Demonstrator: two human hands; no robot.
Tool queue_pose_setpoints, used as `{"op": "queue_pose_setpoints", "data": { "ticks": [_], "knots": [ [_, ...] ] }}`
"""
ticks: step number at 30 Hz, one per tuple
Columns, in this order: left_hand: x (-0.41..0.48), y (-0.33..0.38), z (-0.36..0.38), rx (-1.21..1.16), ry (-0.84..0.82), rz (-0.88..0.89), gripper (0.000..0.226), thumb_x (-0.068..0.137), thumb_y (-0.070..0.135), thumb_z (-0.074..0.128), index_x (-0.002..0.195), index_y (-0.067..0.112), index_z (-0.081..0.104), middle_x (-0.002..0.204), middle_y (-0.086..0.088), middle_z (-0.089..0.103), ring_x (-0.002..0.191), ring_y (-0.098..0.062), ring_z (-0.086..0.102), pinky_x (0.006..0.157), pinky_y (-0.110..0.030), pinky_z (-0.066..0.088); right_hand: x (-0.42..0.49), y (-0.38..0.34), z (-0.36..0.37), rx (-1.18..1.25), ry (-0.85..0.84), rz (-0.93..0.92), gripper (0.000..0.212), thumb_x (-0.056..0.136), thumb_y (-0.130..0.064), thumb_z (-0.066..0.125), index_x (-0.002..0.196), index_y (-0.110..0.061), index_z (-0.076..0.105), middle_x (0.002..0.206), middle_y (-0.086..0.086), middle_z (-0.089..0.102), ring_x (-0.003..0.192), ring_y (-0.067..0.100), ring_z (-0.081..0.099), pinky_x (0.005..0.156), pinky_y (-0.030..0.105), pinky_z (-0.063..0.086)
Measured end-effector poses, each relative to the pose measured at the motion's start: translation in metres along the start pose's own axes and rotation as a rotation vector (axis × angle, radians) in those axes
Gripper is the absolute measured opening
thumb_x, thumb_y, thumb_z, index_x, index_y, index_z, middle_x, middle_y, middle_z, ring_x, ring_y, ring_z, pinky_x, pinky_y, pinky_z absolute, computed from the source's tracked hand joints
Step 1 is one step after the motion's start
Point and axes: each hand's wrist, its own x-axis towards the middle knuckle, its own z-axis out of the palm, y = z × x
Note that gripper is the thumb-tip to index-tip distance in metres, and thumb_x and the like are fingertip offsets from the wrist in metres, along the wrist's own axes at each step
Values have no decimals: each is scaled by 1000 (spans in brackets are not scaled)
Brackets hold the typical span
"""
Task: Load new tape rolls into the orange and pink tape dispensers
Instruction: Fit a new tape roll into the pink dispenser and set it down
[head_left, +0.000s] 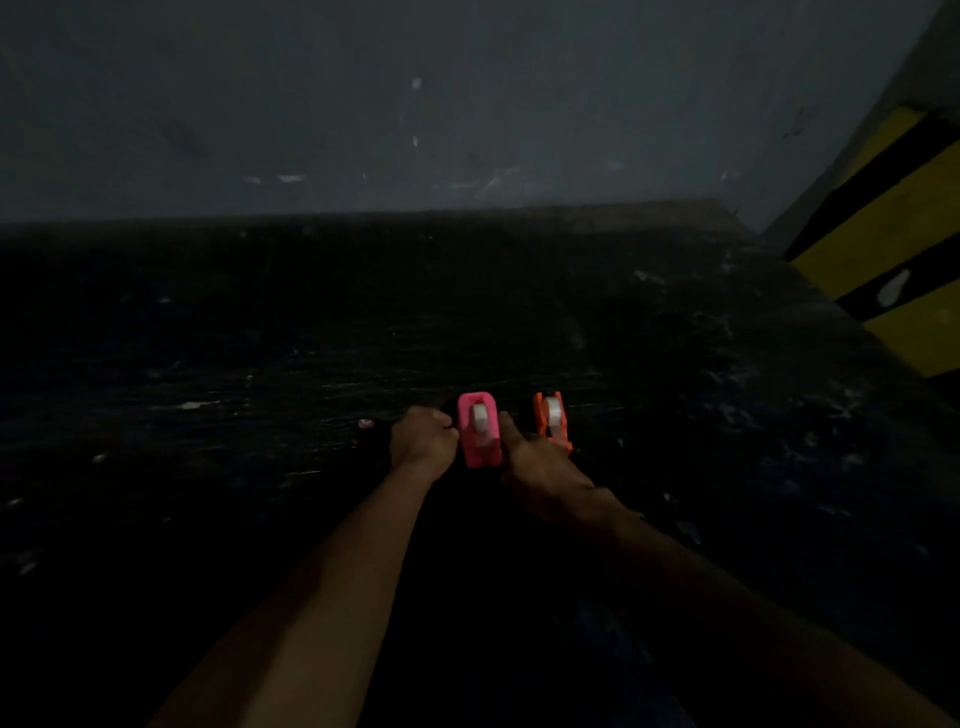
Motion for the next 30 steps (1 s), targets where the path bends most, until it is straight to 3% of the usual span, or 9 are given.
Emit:
{"op": "queue_pose_setpoints", "data": {
  "ticks": [1,2,3,5,8,14,23,30],
  "knots": [
    [-15,1,-4,54,16,39,26,82,16,65,107,18,72,111,-9,73,106,-26,68,99,-36,52,-8,0,-6,-53,-12,4,70,95,-16,46,153,-13,6,151,19,35,136,30,39,117,31,25],
    [-32,2,-8,91,13,69,25,83,17,64,107,19,72,114,-6,72,109,-25,66,101,-34,50,-22,0,-13,-86,-26,-6,72,92,-13,51,152,-13,10,148,21,38,133,33,43,117,41,25],
    [-47,3,-10,125,16,98,25,84,17,63,107,19,73,116,-4,72,111,-24,65,101,-33,49,-37,-1,-20,-71,-28,12,68,91,-12,53,150,-14,19,146,21,39,130,34,46,113,43,30],
    [-77,5,-11,201,12,161,22,85,17,62,104,20,74,114,-3,72,108,-22,66,99,-34,50,-67,5,-31,-93,6,-5,56,91,-17,55,143,-15,34,144,17,41,123,33,51,103,40,41],
    [-125,10,-6,320,13,249,23,86,20,63,107,17,73,113,-7,72,105,-24,67,96,-34,53,-110,20,-38,-146,67,-15,49,89,-25,57,136,-17,44,140,16,45,123,33,51,101,39,43],
    [-207,19,21,492,-16,401,29,90,25,58,117,16,65,120,-12,65,109,-27,64,96,-38,53,-179,57,-45,-189,115,7,48,91,-30,55,136,-19,46,142,15,43,127,32,48,104,40,43],
    [-306,-16,79,676,-36,437,34,91,29,54,122,15,61,128,-13,59,117,-31,59,100,-41,49,-269,133,-21,-190,18,13,48,90,-26,54,136,-14,45,140,18,44,124,36,49,103,40,43],
    [-358,-69,110,818,-67,418,41,95,32,48,132,13,47,135,-13,46,122,-32,50,100,-41,45,-299,157,23,-151,-81,8,53,87,-29,59,136,-17,43,140,17,42,125,36,48,105,41,43]
  ]
}}
